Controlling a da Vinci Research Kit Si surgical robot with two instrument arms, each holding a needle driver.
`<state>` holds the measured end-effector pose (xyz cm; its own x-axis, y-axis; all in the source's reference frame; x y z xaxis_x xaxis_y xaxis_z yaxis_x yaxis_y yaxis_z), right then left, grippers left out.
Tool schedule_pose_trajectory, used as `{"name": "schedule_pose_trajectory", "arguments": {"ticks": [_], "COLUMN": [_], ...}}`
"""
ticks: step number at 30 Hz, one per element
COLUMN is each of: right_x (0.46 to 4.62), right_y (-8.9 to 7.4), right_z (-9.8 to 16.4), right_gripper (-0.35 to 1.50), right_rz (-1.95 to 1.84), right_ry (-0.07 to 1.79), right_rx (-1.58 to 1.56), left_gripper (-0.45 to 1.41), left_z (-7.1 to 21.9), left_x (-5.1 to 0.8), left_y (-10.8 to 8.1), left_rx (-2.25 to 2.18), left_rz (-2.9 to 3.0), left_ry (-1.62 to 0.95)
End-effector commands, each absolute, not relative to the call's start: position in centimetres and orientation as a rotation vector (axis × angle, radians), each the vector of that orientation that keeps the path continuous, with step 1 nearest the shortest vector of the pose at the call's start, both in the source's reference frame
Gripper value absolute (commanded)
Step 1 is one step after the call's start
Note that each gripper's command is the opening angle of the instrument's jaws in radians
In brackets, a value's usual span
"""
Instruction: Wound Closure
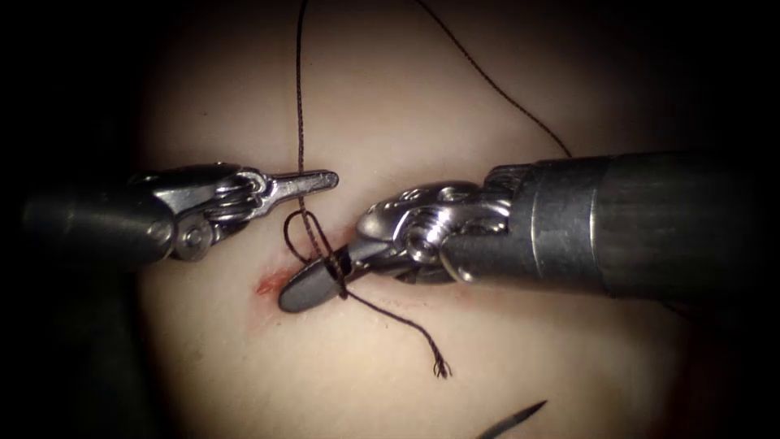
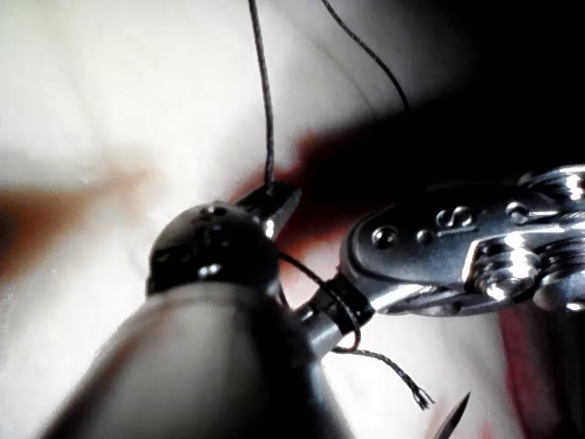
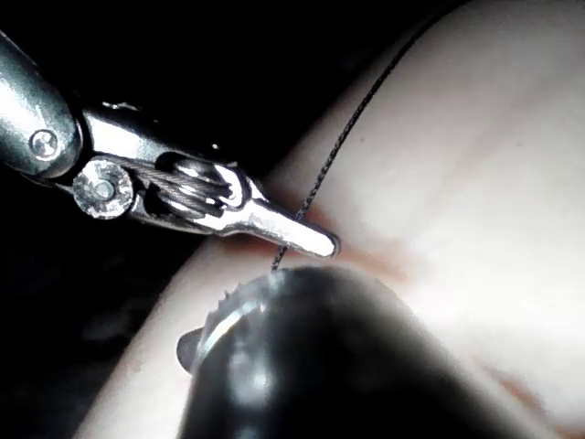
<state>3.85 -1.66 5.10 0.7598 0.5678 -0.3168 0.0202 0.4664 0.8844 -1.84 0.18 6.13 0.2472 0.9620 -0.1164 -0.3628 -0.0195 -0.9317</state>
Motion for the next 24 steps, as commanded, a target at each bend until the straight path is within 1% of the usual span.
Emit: {"name": "schedule_pose_trajectory", "arguments": {"ticks": [1,2,7,10,13,14,15,17,19,20,21,24], "right_x": [3.98,3.99,3.94,3.94,3.93,3.93,3.93,3.95,3.96,3.96,3.96,3.95], "right_y": [-1.62,-1.62,-1.62,-1.57,-1.55,-1.54,-1.52,-1.5,-1.47,-1.47,-1.46,-1.45], "right_z": [5.09,5.1,5.09,5.06,5.09,5.1,5.11,5.1,5.09,5.09,5.09,5.1], "right_gripper": [-0.35,-0.35,-0.35,-0.35,-0.35,-0.3,-0.1,0.04,0.04,0.05,0.12,0.16], "right_rz": [0.351,0.301,0.218,0.15,0.112,0.107,0.097,0.092,0.089,0.087,0.085,0.075], "right_ry": [0.635,0.571,0.48,0.323,0.308,0.311,0.317,0.318,0.308,0.304,0.294,0.27], "right_rx": [1.036,1.043,1.021,0.934,0.921,0.92,0.919,0.917,0.914,0.912,0.905,0.891], "left_gripper": [-0.45,-0.45,-0.45,-0.45,-0.45,-0.45,-0.45,-0.45,-0.45,-0.45,-0.45,-0.45], "left_z": [6.17,6.14,6.06,6.0,6.06,6.07,6.08,6.08,6.08,6.08,6.08,6.09], "left_x": [-1.88,-1.91,-1.93,-1.95,-1.96,-1.97,-1.98,-1.98,-1.99,-1.99,-1.99,-2.0], "left_y": [0.16,0.17,0.2,0.23,0.18,0.17,0.16,0.16,0.16,0.16,0.15,0.15], "left_rx": [-1.106,-1.122,-1.159,-1.184,-1.189,-1.187,-1.179,-1.176,-1.17,-1.167,-1.168,-1.165], "left_rz": [1.209,1.203,1.18,1.167,1.175,1.179,1.187,1.189,1.195,1.198,1.199,1.202], "left_ry": [-0.713,-0.718,-0.731,-0.75,-0.75,-0.751,-0.753,-0.755,-0.758,-0.759,-0.76,-0.762]}}
